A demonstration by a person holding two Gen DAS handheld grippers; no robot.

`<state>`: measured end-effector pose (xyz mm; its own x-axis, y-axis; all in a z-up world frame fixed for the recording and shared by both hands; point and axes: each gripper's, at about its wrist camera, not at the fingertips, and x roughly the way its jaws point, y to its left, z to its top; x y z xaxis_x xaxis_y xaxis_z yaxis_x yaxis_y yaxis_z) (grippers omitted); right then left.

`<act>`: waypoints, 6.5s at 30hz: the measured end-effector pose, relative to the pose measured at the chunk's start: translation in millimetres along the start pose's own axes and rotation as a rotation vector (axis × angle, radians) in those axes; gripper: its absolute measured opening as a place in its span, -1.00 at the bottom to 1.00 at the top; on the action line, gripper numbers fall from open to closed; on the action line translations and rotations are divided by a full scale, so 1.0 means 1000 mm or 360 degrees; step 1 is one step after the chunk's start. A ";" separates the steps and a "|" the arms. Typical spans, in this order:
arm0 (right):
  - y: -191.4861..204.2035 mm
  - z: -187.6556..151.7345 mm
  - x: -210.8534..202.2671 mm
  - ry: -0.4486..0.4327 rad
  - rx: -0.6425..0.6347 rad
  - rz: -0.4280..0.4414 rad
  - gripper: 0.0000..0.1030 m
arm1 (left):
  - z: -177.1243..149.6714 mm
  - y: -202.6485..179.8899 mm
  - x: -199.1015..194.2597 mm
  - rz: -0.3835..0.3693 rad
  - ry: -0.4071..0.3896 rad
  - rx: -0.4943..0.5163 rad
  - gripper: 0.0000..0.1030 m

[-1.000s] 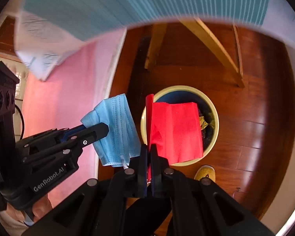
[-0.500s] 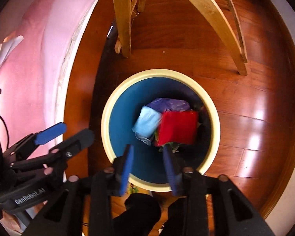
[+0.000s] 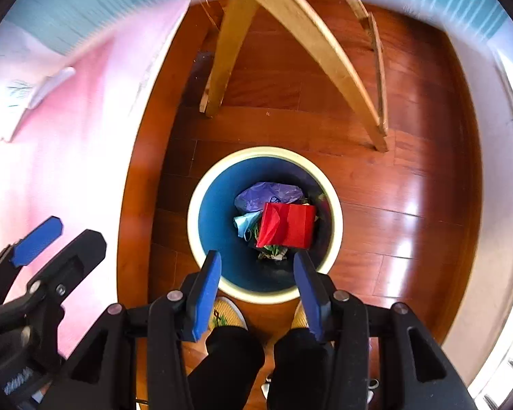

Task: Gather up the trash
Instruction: 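Move both tools back up to the table toward the soap bar and box, then grasp the beige soap bar with the left gripper while the right gripper grasps the white box, then carry the soap bar and white box over the bin and open both grippers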

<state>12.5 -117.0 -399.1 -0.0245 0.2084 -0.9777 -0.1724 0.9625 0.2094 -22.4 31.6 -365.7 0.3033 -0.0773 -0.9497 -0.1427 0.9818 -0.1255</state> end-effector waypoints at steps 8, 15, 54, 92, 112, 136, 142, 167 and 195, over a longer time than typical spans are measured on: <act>0.027 -0.007 -0.107 -0.0048 -0.0001 -0.0045 -0.12 | 0.021 0.007 -0.118 0.0007 -0.0152 -0.0065 0.61; 0.062 -0.003 -0.207 -0.0197 -0.0061 -0.0060 0.07 | 0.051 0.010 -0.222 0.0072 -0.0409 -0.0027 0.61; 0.070 0.119 -0.378 -0.0970 -0.0058 -0.0313 0.07 | 0.215 -0.012 -0.316 0.0116 -0.0715 0.0194 0.61; -0.099 0.448 -0.242 -0.0392 -0.0451 0.0117 -0.31 | 0.523 -0.165 -0.047 0.0127 -0.0081 -0.0139 0.61; -0.099 0.435 -0.249 -0.0396 -0.0527 0.0159 -0.32 | 0.538 -0.171 -0.009 0.0117 -0.0052 -0.0190 -0.19; -0.010 0.280 -0.271 -0.0296 -0.0495 0.0220 -0.32 | 0.356 -0.099 -0.161 0.0025 -0.0291 -0.0097 -0.19; 0.017 0.219 -0.283 -0.0381 -0.0380 0.0161 -0.32 | 0.303 -0.079 -0.188 -0.0054 -0.0302 0.0032 -0.19; 0.108 0.002 -0.226 -0.0151 -0.0268 -0.0090 -0.32 | 0.105 0.024 -0.194 -0.0265 -0.0138 0.0055 -0.19; 0.003 -0.002 0.054 0.0040 -0.0083 -0.0019 -0.30 | 0.009 0.022 0.092 -0.0220 0.0235 -0.0112 -0.18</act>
<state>8.6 -103.5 -450.9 -0.0465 0.1918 -0.9803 -0.2241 0.9544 0.1974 10.9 47.8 -452.8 0.1842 -0.2399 -0.9532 -0.1761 0.9460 -0.2721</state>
